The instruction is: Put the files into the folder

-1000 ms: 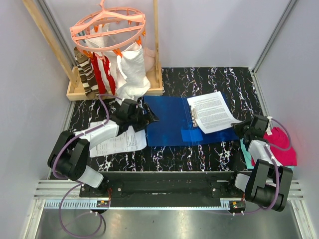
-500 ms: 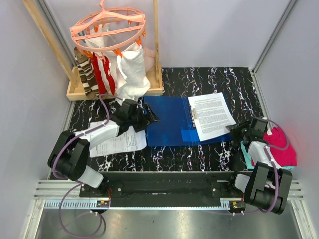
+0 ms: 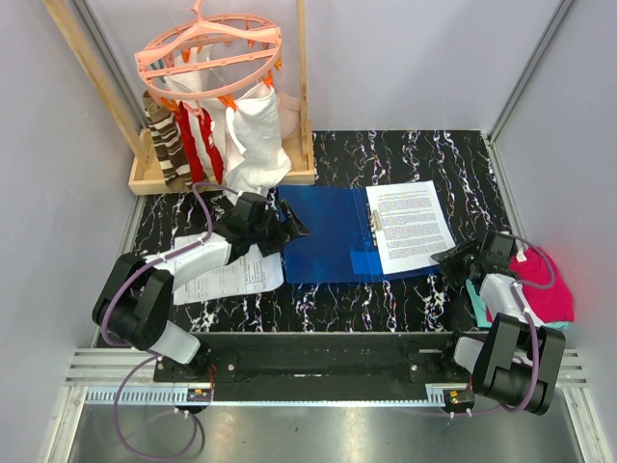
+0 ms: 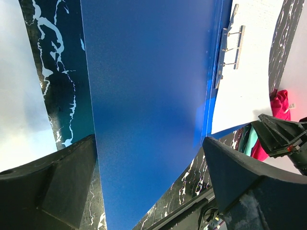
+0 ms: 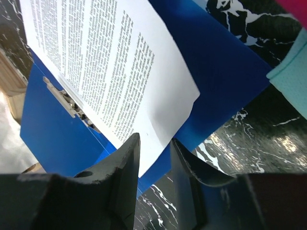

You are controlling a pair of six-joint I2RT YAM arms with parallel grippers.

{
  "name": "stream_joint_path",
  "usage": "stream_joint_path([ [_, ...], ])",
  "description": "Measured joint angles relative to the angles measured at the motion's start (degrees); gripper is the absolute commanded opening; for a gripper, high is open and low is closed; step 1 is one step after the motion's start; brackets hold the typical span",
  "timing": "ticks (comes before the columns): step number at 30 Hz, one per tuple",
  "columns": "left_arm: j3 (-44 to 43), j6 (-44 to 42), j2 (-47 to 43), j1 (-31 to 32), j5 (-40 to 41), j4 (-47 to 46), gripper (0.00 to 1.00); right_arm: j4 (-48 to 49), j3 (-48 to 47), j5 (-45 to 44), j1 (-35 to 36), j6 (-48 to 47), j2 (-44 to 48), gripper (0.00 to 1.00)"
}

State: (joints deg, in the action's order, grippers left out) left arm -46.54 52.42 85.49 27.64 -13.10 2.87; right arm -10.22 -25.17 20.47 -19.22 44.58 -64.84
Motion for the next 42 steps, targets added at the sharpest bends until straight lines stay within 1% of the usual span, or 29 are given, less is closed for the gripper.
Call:
stream_joint_path([
  [3,0.0,0.0,0.0,0.02,0.0,0.02,0.93,-1.31,-0.46,-0.2,0.0,-0.92,-0.07,0.33],
  [4,0.0,0.0,0.0,0.02,0.0,0.0,0.93,-1.73,-0.81,-0.31,0.0,-1.31,-0.15,0.29],
  [6,0.0,0.0,0.0,0.02,0.0,0.02,0.93,-1.99,-1.57,-0.46,0.0,-1.99,-0.68,0.26],
  [10,0.0,-0.02,0.0,0.02,0.0,0.0,0.93,-2.14,-2.51,-0.48,0.0,-3.19,-1.7,0.22],
  [14,0.0,-0.02,0.0,0.02,0.0,0.0,0.93,-2.58,-2.51,-0.48,0.0,-3.91,-1.73,0.22],
  [17,0.0,-0.07,-0.04,0.02,0.02,0.04,0.94,-3.04,-2.62,-0.46,0.0,-5.33,-1.73,0.28],
  [20,0.0,-1.11,-1.07,0.02,0.22,1.07,0.96,-4.7,-4.09,-0.66,0.37,-7.39,-2.05,0.38],
  [21,-0.02,-1.95,-1.9,0.0,0.31,1.77,0.96,-5.64,-5.14,-1.64,1.07,-8.41,-2.16,0.48],
  [22,-0.02,-2.75,-2.93,-0.11,0.48,2.56,0.97,-6.27,-6.23,-2.1,2.19,-9.18,-2.21,0.55],
  [23,-0.02,-3.32,-4.04,-0.37,0.79,3.3,0.99,-6.84,-7.58,-3.19,4.26,-10.03,-2.21,0.6],
  [24,-0.02,-4.33,-6.12,-0.81,1.14,4.9,0.99,-7.65,-9.29,-4.17,7.02,-10.78,-2.23,0.69],
  [27,0.5,-5.86,-13.6,-4.31,2.99,8.98,0.99,-9.35,-16.9,-6.6,18.29,-12.74,-4.2,0.79],
  [28,1.03,-6.1,-17.09,-6.56,4.0,10.36,0.99,-9.44,-20.28,-7.93,22.6,-13.33,-5.79,0.85],
  [31,3.72,-5.86,-28.15,-15.85,7.06,13.22,0.99,-8.94,-32.37,-10.12,36.13,-15.06,-13.68,0.91],
  [33,6.58,-4.81,-33.46,-21.97,8.22,14.19,0.99,-8.72,-39.85,-10.95,43.17,-16.2,-19.56,0.94],
  [34,8.37,-4.0,-35.41,-24.37,8.39,14.78,0.99,-8.5,-44.89,-11.5,47.36,-17.14,-23.98,0.96],
  [36,11.87,-2.25,-37.48,-28.7,7.74,16.06,0.99,-8.09,-53.16,-11.91,52.96,-19.08,-31.58,0.96],
  [38,14.95,-0.31,-37.22,-32.52,6.45,17.4,0.99,-8.15,-60.41,-11.43,57.29,-21.92,-38.77,0.96],
  [42,19.93,3.48,-35.58,-37.2,3.23,18.25,0.99,-9.33,-71.6,-8.33,61.81,-27.82,-50.1,0.95],
])
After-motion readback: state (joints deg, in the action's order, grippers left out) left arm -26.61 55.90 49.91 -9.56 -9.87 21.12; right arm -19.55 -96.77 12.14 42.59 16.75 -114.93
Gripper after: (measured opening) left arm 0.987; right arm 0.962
